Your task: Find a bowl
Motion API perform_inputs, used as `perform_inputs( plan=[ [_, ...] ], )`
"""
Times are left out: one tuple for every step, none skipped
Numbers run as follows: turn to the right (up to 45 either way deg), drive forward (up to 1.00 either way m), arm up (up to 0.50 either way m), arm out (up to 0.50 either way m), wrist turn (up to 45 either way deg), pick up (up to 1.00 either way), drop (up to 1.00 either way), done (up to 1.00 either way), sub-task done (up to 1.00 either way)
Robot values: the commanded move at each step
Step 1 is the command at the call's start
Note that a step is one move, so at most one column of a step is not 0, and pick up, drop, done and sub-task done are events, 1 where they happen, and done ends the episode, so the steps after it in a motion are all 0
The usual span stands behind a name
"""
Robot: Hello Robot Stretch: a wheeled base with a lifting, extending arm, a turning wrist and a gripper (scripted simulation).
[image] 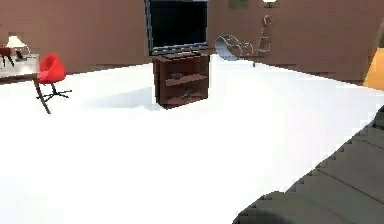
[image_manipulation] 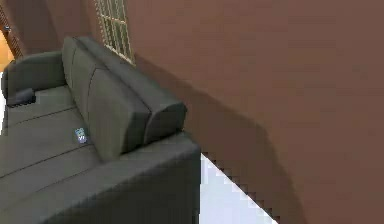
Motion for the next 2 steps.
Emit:
perform_inputs(
  plan=[
    [-45.0, 0.0, 0.0, 0.0, 0.0, 0.0, 0.0, 0.0, 0.0],
    [-6.0, 0.0, 0.0, 0.0, 0.0, 0.0, 0.0, 0.0, 0.0]
  ],
)
